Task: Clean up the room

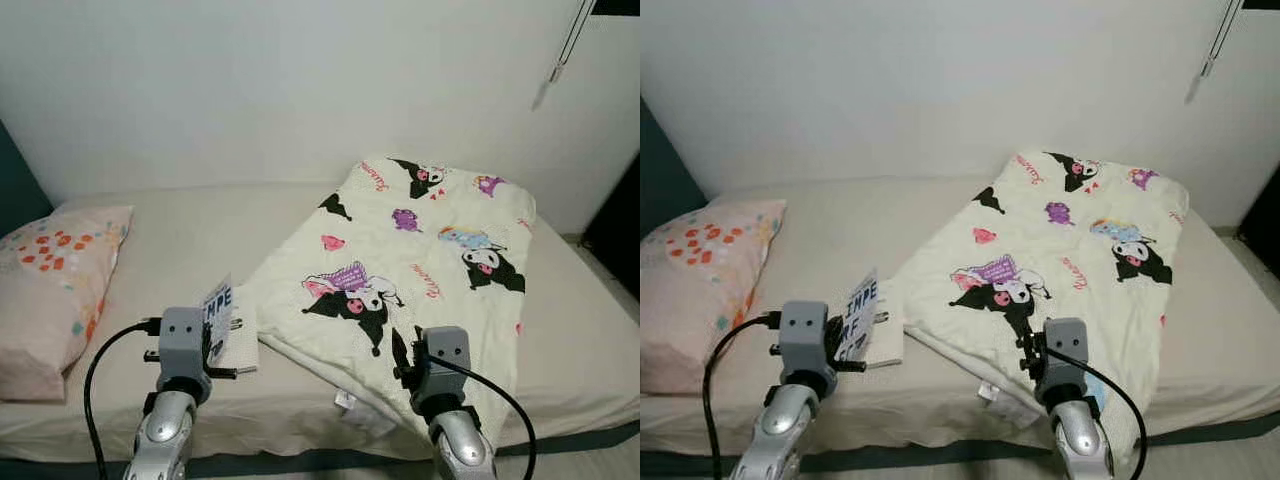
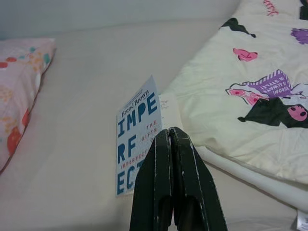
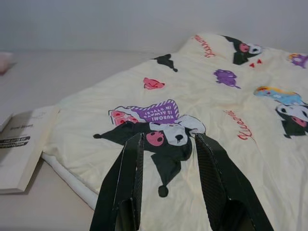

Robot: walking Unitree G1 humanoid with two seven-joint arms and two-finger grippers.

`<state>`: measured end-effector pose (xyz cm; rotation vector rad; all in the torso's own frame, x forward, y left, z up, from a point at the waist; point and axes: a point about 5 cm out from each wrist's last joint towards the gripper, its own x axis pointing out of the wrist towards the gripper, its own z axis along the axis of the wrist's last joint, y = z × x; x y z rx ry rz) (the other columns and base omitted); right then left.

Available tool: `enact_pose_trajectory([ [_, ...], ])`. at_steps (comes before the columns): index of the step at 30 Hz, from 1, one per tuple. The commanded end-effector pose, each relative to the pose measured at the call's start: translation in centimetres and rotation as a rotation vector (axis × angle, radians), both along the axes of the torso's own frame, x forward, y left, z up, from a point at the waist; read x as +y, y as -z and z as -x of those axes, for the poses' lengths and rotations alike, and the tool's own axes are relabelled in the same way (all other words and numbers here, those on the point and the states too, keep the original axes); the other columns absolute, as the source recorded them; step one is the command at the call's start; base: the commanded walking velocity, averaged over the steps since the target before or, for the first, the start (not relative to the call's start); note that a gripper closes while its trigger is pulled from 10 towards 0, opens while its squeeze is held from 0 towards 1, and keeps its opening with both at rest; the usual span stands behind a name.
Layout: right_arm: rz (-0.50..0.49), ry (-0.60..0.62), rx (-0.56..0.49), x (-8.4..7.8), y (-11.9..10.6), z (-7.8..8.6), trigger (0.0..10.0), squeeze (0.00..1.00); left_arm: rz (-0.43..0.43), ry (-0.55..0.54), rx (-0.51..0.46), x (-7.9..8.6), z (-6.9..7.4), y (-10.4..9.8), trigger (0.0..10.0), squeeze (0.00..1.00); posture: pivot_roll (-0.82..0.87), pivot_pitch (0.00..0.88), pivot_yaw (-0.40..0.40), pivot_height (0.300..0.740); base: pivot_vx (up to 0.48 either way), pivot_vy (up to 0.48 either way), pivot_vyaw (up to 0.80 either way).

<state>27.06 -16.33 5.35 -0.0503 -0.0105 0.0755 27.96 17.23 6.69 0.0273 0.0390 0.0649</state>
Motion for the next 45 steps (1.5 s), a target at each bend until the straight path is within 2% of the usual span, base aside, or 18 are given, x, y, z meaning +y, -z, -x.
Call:
enact_pose_trajectory([
  [1, -0.008, 0.009, 0.012, -0.2, 0.1, 0.1, 10.0, 0.00, -0.007, 0.013, 0.006, -0.4, 0.1, 0.0, 10.0, 0.00, -0.09, 0.113, 0.023, 0.740, 0.000, -0.450, 0.00],
  [21, -0.015, 0.023, 0.026, -0.4, 0.3, 0.1, 10.0, 0.00, -0.018, 0.029, 0.012, -0.5, 0.0, -0.2, 10.0, 0.00, -0.08, 0.116, 0.032, 0.740, 0.000, -0.450, 0.00],
  [27, -0.017, 0.026, 0.024, -0.4, 0.2, 0.0, 10.0, 0.00, -0.016, 0.084, 0.016, -1.0, -0.1, -0.4, 10.0, 0.00, -0.08, 0.117, 0.036, 0.740, 0.000, -0.419, 0.00],
  [28, -0.016, 0.027, 0.024, -0.5, 0.2, 0.0, 10.0, 0.00, -0.023, 0.100, 0.056, -1.2, -0.1, -0.1, 10.0, 0.00, -0.08, 0.118, 0.036, 0.740, 0.000, 0.000, 0.00],
  [31, -0.016, 0.029, 0.025, -0.5, 0.2, 0.0, 10.0, 0.00, -0.025, 0.117, 0.078, -1.5, -0.2, 0.1, 10.0, 0.00, -0.08, 0.121, 0.038, 0.740, 0.086, 0.135, 0.00],
  [36, -0.017, 0.034, 0.026, -0.6, 0.3, 0.0, 10.0, 0.00, -0.046, 0.150, 0.082, -1.9, -0.3, 0.1, 10.0, 0.00, -0.08, 0.122, 0.041, 0.740, 0.254, 0.408, 0.00],
  [45, -0.020, 0.035, 0.025, -0.6, 0.3, 0.0, 10.0, 0.00, -0.061, 0.151, 0.082, -2.1, -0.4, 0.1, 10.0, 0.00, -0.08, 0.123, 0.041, 0.740, 0.000, 0.000, 0.00],
])
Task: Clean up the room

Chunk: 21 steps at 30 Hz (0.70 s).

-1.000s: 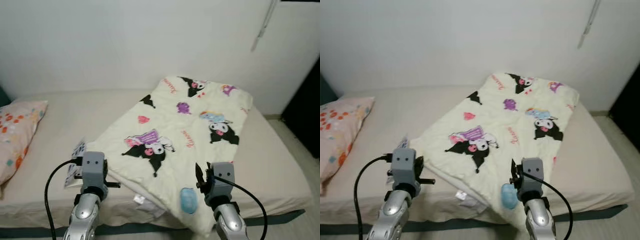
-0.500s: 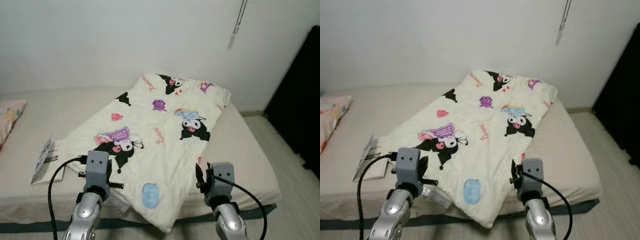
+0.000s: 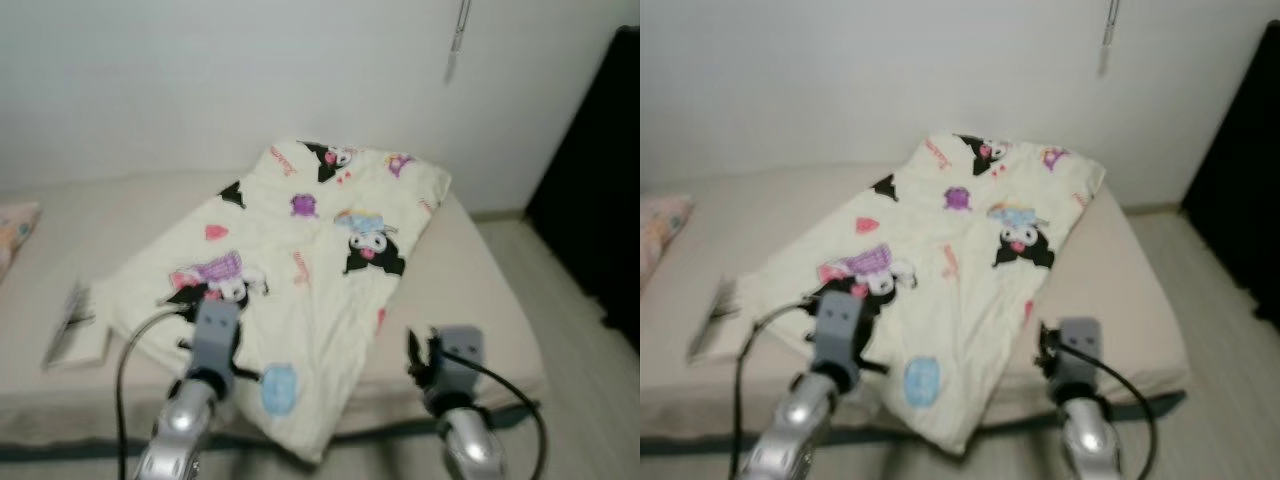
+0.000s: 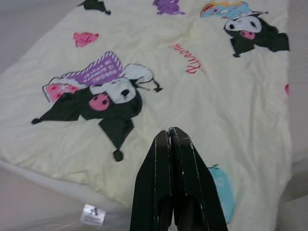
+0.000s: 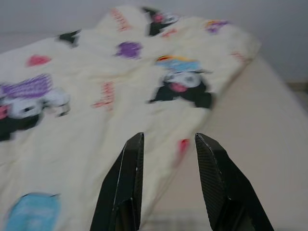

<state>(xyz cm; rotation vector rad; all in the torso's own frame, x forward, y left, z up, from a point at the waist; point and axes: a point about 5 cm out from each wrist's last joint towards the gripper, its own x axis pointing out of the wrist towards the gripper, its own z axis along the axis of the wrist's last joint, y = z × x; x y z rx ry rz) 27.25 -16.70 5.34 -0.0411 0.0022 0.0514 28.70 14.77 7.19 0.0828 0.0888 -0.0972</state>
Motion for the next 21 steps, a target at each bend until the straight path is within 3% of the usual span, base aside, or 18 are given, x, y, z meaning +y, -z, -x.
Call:
enact_pose_trajectory([
  [1, -0.011, 0.010, 0.012, -0.19, 0.25, 0.20, 10.0, 0.00, -0.013, -0.013, 0.024, 0.41, 0.32, 0.50, 10.0, 0.00, -0.08, 0.123, 0.041, 0.740, 0.000, 0.000, 0.00],
  [21, -0.072, -0.003, 0.045, -0.29, 0.26, -0.33, 10.0, 0.00, -0.004, -0.016, 0.020, 0.58, 0.68, 0.55, 10.0, 0.00, -0.09, 0.105, 0.042, 0.740, 0.000, 0.000, 0.00],
])
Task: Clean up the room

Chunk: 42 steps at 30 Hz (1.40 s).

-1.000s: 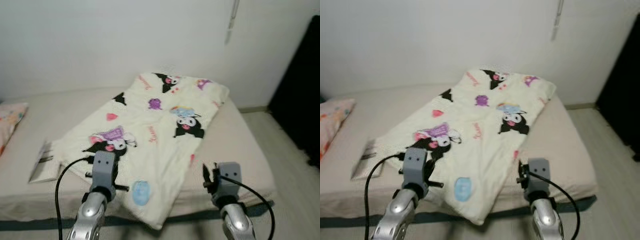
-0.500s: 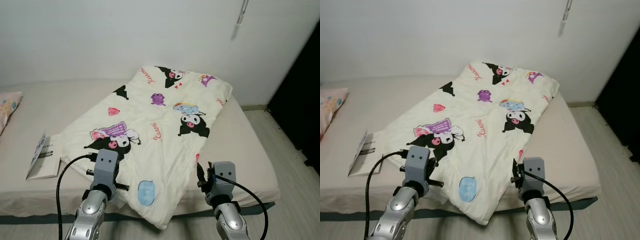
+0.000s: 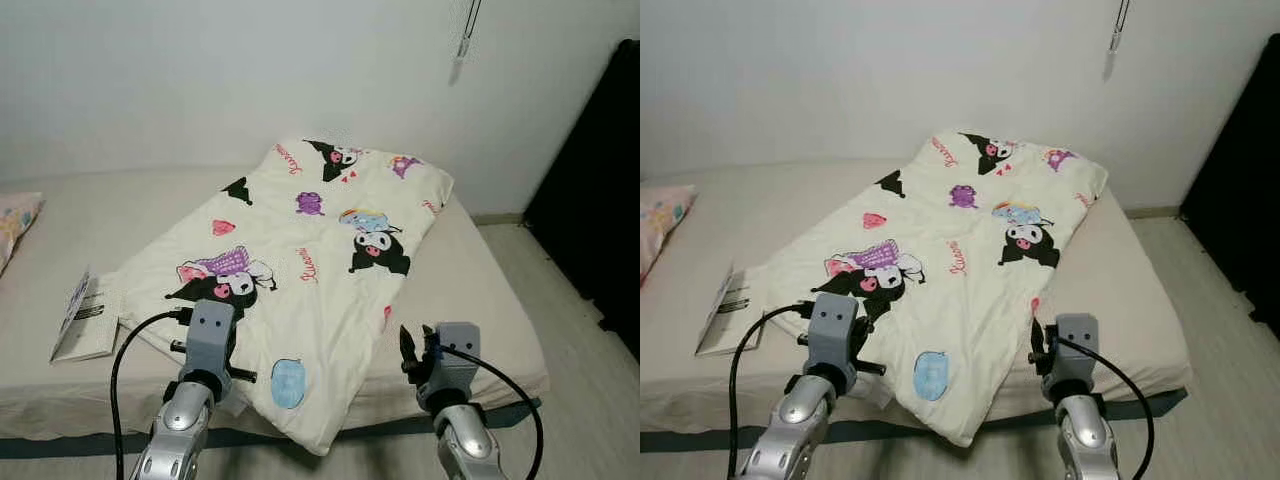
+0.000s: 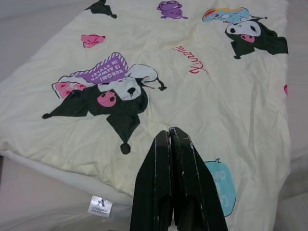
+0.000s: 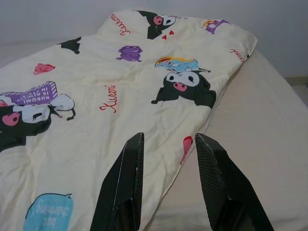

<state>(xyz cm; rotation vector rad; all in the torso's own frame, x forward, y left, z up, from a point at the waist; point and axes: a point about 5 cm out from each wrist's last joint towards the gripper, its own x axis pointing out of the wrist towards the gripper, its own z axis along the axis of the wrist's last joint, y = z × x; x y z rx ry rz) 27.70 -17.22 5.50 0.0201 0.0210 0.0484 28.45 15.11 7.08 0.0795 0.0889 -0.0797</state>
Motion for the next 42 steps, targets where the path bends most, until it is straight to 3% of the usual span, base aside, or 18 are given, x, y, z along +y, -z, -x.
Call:
enact_pose_trajectory([
  [1, -0.012, -0.008, 0.025, 0.22, 0.43, 0.12, 10.0, 0.00, -0.007, 0.003, 0.022, 0.24, 0.46, 0.47, 10.0, 0.00, -0.09, 0.105, 0.042, 0.740, 0.000, 0.000, 0.00],
  [19, 0.031, -0.023, 0.041, 0.16, 0.54, 0.14, 10.0, 0.00, -0.012, 0.017, 0.020, -0.02, 0.49, 0.52, 10.0, 0.00, -0.09, 0.104, 0.039, 0.740, 0.000, 0.000, 0.00],
  [42, 0.048, -0.041, 0.045, 0.28, 0.36, -0.19, 10.0, 0.00, -0.043, 0.031, 0.066, -0.23, 0.52, 0.88, 10.0, 0.00, -0.08, 0.126, 0.041, 0.740, 0.000, 0.000, 0.80],
])
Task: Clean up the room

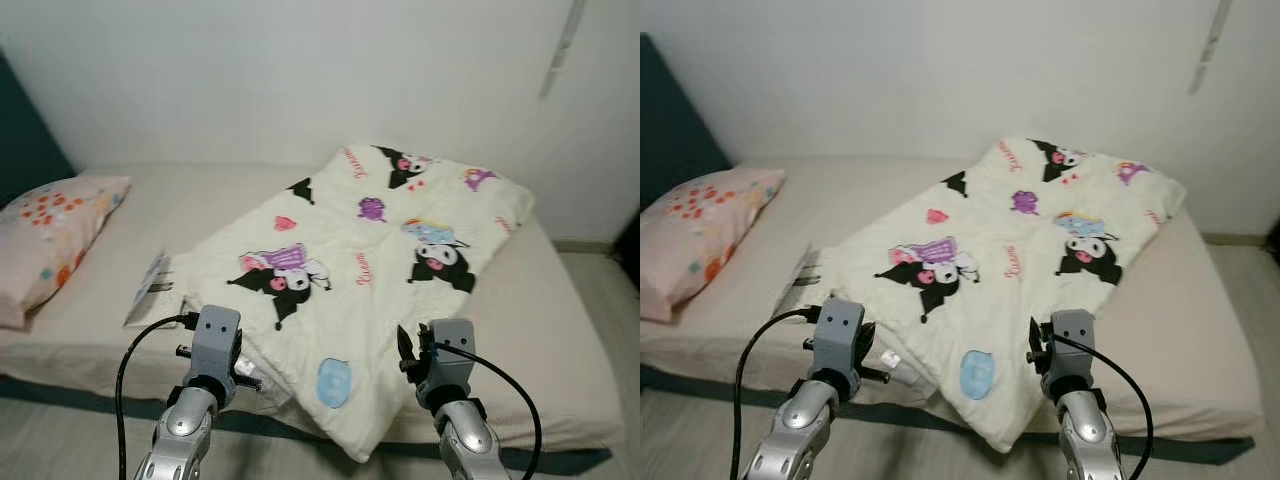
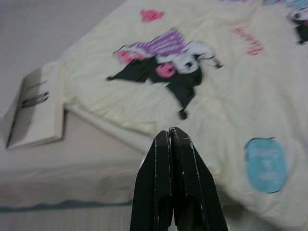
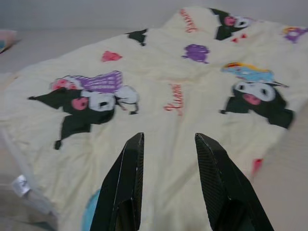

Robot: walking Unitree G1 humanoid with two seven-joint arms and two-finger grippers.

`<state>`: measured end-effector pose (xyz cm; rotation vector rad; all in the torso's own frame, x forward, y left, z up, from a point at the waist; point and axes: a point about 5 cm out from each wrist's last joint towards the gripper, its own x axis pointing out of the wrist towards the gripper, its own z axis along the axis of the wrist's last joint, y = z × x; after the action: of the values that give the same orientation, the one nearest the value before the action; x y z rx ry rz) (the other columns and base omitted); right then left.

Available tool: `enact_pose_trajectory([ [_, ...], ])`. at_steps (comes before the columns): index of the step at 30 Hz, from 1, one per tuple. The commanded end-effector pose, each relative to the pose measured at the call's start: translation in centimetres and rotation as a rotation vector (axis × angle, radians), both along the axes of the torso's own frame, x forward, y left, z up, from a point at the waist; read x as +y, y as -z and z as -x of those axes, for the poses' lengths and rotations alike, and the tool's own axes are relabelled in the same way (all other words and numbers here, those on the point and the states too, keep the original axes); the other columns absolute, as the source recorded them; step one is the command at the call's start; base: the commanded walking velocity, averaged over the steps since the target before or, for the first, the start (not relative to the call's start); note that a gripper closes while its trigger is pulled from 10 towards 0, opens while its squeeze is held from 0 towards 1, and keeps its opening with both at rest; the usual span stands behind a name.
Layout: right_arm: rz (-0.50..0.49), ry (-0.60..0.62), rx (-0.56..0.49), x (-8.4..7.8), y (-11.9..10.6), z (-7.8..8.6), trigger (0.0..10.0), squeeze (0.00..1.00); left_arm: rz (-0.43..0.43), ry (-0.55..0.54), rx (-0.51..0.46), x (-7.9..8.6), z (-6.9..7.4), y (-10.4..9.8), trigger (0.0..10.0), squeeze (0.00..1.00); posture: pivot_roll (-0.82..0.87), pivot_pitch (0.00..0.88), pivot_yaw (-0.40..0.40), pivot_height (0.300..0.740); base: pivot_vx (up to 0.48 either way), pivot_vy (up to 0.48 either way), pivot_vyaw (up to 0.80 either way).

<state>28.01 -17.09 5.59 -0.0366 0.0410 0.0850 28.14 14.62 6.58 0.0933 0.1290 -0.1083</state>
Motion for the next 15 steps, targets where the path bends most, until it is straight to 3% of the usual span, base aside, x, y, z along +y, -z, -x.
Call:
enact_pose_trajectory([
  [1, -0.007, -0.002, 0.028, 0.10, 0.46, 0.10, 10.0, 0.00, -0.027, 0.009, 0.033, 0.22, 0.22, 0.46, 10.0, 0.00, -0.08, 0.126, 0.041, 0.740, 0.000, 0.000, 0.80],
  [15, -0.009, 0.004, 0.029, 0.00, 0.51, 0.20, 10.0, 0.00, -0.037, 0.042, 0.049, -0.17, 0.25, 0.62, 10.0, 0.00, -0.08, 0.129, 0.043, 0.740, 0.000, 0.000, 0.80],
])
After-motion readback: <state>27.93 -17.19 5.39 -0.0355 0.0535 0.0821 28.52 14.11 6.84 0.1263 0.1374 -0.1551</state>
